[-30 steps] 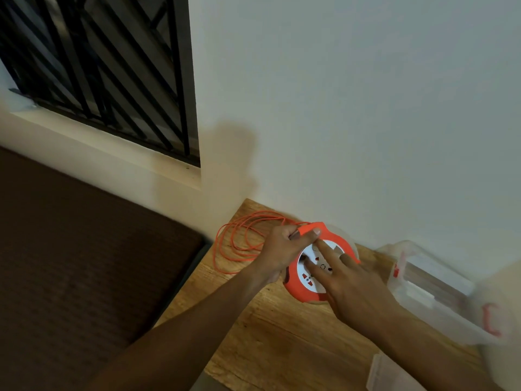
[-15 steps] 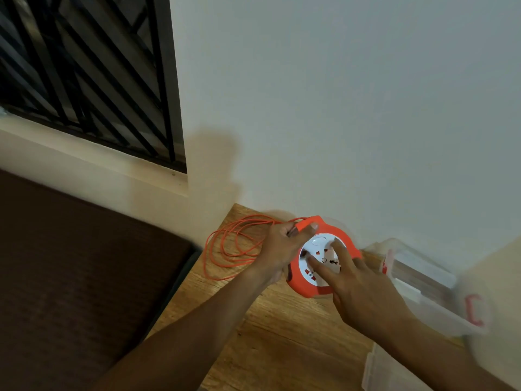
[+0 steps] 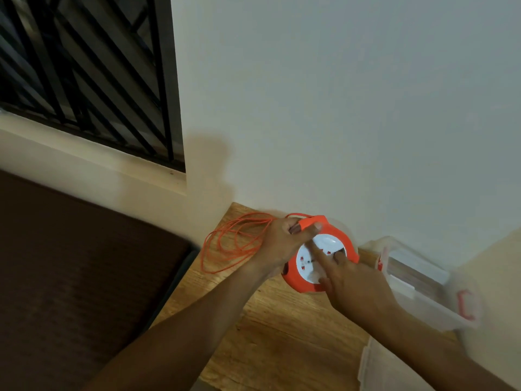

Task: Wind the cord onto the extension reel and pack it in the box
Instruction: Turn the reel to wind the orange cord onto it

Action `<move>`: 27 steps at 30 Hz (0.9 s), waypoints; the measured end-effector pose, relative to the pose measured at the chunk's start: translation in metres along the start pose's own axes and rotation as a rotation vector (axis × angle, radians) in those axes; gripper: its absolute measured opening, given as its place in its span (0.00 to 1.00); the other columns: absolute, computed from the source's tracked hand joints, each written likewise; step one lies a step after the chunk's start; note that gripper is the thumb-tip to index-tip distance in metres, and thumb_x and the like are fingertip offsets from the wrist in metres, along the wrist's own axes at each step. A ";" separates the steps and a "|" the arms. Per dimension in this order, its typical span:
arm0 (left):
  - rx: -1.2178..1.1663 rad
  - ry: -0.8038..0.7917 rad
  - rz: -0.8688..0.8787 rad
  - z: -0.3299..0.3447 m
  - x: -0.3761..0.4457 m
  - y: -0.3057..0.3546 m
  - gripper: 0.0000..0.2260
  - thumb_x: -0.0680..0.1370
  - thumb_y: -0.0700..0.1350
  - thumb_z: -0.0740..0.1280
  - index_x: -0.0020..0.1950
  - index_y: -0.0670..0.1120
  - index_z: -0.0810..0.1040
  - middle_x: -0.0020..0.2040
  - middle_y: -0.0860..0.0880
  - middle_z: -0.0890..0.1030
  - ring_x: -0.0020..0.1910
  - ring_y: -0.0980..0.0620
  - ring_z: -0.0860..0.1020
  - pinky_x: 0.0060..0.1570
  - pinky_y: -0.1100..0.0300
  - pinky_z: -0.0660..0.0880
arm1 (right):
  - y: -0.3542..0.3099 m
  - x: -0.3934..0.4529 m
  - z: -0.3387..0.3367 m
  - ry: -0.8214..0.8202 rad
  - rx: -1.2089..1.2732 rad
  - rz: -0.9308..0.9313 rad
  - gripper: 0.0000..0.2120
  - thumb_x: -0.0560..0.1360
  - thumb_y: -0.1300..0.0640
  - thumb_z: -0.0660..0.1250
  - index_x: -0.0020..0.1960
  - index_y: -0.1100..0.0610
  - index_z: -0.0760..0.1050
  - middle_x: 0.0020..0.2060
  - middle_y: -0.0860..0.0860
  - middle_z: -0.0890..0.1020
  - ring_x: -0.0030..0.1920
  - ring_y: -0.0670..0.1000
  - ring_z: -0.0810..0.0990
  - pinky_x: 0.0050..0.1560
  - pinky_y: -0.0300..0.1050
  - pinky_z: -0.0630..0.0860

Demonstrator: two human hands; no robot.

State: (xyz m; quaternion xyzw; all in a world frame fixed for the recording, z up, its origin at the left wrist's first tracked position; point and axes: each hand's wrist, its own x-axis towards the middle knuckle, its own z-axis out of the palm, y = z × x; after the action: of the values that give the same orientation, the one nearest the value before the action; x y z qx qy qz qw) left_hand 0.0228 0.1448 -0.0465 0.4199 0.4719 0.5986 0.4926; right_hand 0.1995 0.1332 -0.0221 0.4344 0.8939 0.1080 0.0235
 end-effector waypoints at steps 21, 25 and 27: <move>-0.041 0.037 -0.062 -0.009 0.002 -0.003 0.08 0.79 0.52 0.75 0.41 0.54 0.89 0.34 0.58 0.82 0.36 0.58 0.79 0.40 0.60 0.78 | -0.022 0.001 -0.035 -0.370 1.279 0.489 0.44 0.76 0.56 0.68 0.77 0.38 0.41 0.58 0.60 0.79 0.30 0.54 0.84 0.29 0.42 0.78; -0.024 0.027 -0.073 -0.008 0.001 -0.005 0.08 0.80 0.51 0.75 0.41 0.53 0.89 0.35 0.56 0.84 0.36 0.57 0.82 0.40 0.60 0.79 | -0.011 -0.006 -0.028 -0.192 0.576 0.216 0.40 0.75 0.48 0.69 0.79 0.49 0.50 0.57 0.51 0.83 0.45 0.46 0.84 0.47 0.42 0.81; -0.030 0.033 -0.086 -0.010 0.000 -0.005 0.09 0.79 0.51 0.75 0.45 0.47 0.89 0.39 0.50 0.86 0.39 0.52 0.83 0.41 0.56 0.80 | -0.001 -0.009 -0.030 -0.086 0.385 0.110 0.30 0.76 0.47 0.67 0.75 0.46 0.61 0.59 0.47 0.82 0.52 0.44 0.82 0.53 0.42 0.80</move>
State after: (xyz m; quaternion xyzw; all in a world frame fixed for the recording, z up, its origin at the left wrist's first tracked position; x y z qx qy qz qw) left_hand 0.0140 0.1436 -0.0538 0.3820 0.4886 0.5906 0.5163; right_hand 0.2000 0.1203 0.0063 0.4830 0.8713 -0.0826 -0.0279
